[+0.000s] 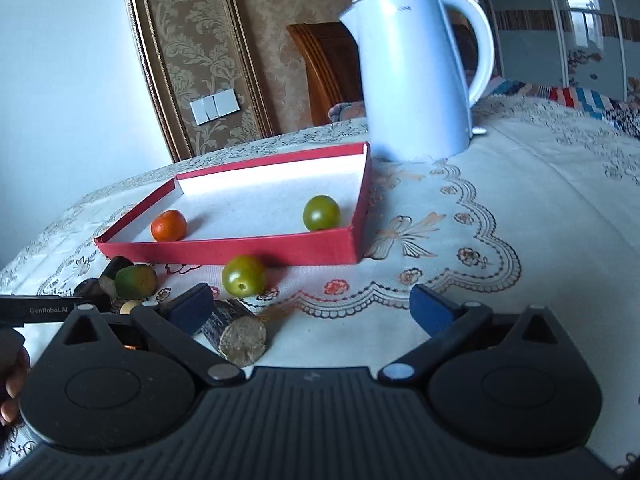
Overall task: Organize fruits
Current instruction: 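Move both tools back toward the remaining fruits beside the tray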
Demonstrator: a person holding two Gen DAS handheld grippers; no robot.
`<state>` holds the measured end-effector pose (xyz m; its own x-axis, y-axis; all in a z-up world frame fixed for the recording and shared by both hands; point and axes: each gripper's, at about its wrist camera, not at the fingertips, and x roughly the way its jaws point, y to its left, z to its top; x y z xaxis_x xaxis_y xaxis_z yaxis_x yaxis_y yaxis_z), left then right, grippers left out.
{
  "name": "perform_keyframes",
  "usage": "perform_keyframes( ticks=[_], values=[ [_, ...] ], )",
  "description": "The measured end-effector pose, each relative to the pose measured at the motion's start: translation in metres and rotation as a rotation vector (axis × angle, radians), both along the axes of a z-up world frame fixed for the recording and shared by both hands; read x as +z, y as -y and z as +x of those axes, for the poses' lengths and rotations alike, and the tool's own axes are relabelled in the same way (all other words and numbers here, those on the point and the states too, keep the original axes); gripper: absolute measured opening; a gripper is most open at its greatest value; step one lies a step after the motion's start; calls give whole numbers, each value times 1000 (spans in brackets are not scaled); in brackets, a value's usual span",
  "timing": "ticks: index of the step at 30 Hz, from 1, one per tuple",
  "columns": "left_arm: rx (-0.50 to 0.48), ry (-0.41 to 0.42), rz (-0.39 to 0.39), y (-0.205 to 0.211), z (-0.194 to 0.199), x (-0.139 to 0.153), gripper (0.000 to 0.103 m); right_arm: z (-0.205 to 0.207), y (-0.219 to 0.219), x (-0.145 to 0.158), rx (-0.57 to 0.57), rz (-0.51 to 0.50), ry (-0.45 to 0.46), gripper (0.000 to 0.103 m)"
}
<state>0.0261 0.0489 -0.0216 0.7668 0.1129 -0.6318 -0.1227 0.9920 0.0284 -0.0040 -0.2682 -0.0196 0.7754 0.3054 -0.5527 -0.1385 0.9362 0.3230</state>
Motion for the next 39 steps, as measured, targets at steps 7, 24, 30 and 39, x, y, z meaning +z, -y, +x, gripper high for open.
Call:
perform_keyframes(
  ticks=[7, 24, 30, 39],
  values=[
    [0, 0, 0, 0, 0, 0, 99, -12, -19, 6, 114, -73, 59, 103],
    [0, 0, 0, 0, 0, 0, 100, 3, -58, -2, 196, -289, -35, 96],
    [0, 0, 0, 0, 0, 0, 100, 3, -59, -2, 204, -286, -34, 91],
    [0, 0, 0, 0, 0, 0, 100, 7, -62, -1, 213, -305, -30, 90]
  ],
)
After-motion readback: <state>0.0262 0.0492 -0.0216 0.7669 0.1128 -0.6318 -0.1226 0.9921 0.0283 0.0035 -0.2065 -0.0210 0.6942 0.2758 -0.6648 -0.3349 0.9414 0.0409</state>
